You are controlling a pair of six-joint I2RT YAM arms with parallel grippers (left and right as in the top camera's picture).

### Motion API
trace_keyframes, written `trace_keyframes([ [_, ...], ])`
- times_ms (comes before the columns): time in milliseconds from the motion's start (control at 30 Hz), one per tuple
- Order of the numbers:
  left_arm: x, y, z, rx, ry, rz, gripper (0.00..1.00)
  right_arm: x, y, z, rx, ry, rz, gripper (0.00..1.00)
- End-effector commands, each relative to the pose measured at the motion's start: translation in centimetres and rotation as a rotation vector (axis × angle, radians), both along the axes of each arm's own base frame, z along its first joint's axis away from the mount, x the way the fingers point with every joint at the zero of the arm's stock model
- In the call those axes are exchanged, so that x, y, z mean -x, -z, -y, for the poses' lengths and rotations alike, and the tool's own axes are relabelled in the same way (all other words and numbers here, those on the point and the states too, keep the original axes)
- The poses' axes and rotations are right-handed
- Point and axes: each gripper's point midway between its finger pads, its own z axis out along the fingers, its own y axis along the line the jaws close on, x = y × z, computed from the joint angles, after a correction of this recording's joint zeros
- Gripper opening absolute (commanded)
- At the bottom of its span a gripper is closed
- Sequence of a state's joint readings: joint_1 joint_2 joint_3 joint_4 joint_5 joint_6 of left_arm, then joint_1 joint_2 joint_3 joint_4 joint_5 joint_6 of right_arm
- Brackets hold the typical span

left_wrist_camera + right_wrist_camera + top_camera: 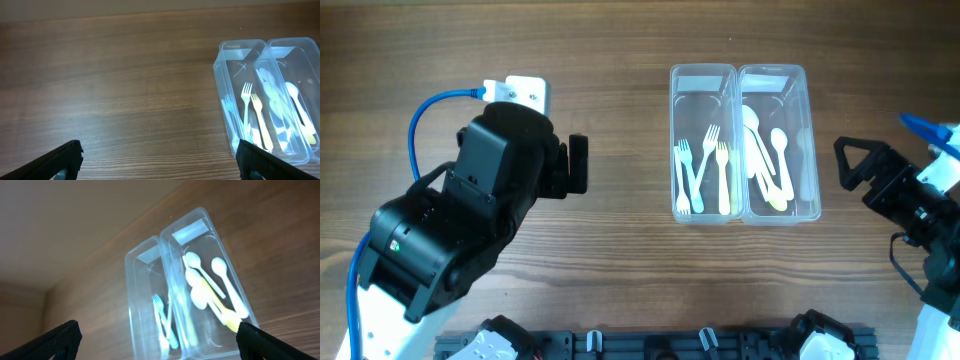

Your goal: Pack container

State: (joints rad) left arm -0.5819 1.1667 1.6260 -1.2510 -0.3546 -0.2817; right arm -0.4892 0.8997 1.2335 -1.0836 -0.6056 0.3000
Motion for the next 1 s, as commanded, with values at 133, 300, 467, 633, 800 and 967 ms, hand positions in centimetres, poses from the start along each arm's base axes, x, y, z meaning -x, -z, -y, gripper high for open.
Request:
trace_keyframes([
  [133,-0.1,-0.3,-0.3,-0.019,-0.004,0.012,1.00,-1.3,-4.8,-1.4,0.142,-0.179,0.261,1.00],
  [300,-0.1,-0.3,-0.3,-0.019,-0.004,0.012,1.00,-0.3,-7.3,-3.0,0.242,-0.277,0.404,1.00],
  [467,-0.1,-0.3,-0.3,-0.019,-0.004,0.012,1.00,1.5,-8.5,-4.0,0.308,-0.293,0.462,1.00],
  [633,-0.1,-0.3,-0.3,-0.019,-0.004,0.012,1.00,2.8,-9.3,-5.2,0.410,-0.290,0.503,1.00],
  [800,-0.1,-0.3,-0.3,-0.019,-0.004,0.012,1.00,4.5,-8.8,-6.6,0.483,-0.304,0.533,1.00],
  [967,-0.1,-0.3,-0.3,-0.019,-0.004,0.012,1.00,4.6,-6.0,-6.3,0.481,-0.262,0.524,1.00],
])
